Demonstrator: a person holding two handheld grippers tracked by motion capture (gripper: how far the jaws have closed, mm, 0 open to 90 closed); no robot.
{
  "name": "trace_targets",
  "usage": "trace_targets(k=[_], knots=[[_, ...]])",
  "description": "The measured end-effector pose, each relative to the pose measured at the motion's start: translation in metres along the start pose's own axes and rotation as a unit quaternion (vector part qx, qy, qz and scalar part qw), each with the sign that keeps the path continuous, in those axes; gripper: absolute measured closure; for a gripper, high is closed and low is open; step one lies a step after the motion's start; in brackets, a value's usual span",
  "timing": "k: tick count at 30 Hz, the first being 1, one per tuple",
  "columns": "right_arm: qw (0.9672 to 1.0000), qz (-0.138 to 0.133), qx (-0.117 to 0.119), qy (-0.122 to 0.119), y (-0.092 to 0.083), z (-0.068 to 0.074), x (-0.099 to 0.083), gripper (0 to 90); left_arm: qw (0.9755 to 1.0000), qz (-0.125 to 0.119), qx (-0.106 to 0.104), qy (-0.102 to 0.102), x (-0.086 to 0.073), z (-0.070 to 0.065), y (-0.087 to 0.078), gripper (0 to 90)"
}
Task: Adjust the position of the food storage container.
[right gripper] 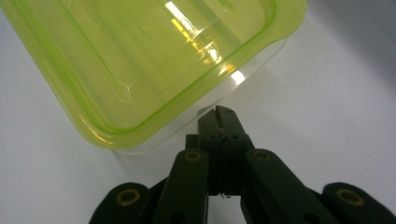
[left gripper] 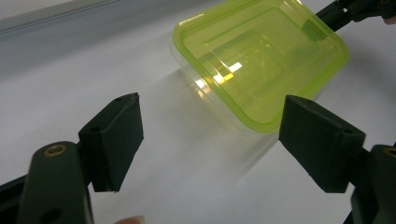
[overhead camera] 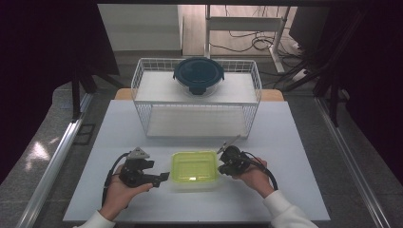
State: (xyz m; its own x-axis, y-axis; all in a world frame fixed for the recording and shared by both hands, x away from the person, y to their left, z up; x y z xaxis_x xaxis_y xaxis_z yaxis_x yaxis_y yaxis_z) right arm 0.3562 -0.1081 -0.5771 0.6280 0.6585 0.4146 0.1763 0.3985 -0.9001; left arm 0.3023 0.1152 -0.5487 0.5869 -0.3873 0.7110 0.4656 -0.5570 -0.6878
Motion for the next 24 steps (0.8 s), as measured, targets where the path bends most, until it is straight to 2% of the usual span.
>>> trace_targets(k=[3, 6, 9, 12, 15, 16, 18, 20, 22, 24], knots=[[0.9999, -0.010, -0.012, 0.000, -0.005, -0.005, -0.003, 88.6, 1.0000, 0.000, 0.000, -0.001, 0.000, 0.001, 0.001, 21.2], [0.9992, -0.032, -0.021, 0.010, -0.017, -0.013, -0.008, 88.6, 1.0000, 0.000, 0.000, -0.001, -0.001, 0.001, 0.001, 21.2], [0.9973, -0.064, -0.024, 0.029, -0.034, -0.019, -0.012, 88.5, 1.0000, -0.002, 0.002, -0.002, 0.000, 0.002, 0.000, 21.2], [0.9930, -0.104, -0.021, 0.052, -0.052, -0.024, -0.014, 88.4, 1.0000, -0.004, 0.002, -0.003, 0.000, 0.002, -0.001, 21.2], [0.9859, -0.149, -0.021, 0.073, -0.067, -0.030, -0.017, 86.9, 1.0000, -0.004, 0.004, -0.004, 0.000, 0.003, -0.001, 21.1], [0.9838, -0.157, -0.020, 0.084, -0.071, -0.031, -0.020, 84.5, 1.0000, -0.003, 0.004, -0.004, -0.001, 0.003, -0.001, 21.2], [0.9805, -0.167, -0.010, 0.103, -0.074, -0.033, -0.025, 74.2, 1.0000, -0.004, 0.004, -0.006, -0.001, 0.004, -0.001, 21.1], [0.9768, -0.173, -0.007, 0.126, -0.074, -0.035, -0.029, 56.1, 0.9999, -0.005, 0.006, -0.008, -0.001, 0.005, -0.001, 21.1], [0.9711, -0.181, -0.005, 0.156, -0.074, -0.037, -0.031, 39.6, 0.9999, -0.005, 0.008, -0.010, -0.001, 0.007, -0.001, 21.1], [0.9657, -0.191, -0.009, 0.176, -0.075, -0.039, -0.032, 33.3, 0.9999, -0.006, 0.009, -0.010, -0.001, 0.008, -0.001, 21.1]])
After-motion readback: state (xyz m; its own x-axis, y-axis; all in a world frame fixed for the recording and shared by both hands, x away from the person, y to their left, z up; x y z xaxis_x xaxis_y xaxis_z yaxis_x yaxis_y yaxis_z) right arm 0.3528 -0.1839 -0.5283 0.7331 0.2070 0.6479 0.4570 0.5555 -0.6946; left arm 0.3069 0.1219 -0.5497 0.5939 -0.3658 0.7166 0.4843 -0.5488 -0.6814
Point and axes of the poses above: each handheld gripper's, and its own axes: y roughly forward along the jaws, x roughly out of its top, z roughly to its left, the point moved 10 cm from there along y, roughly forward along the jaws, and after that the axes turned 9 degrees about y, right-handed, at the moved point
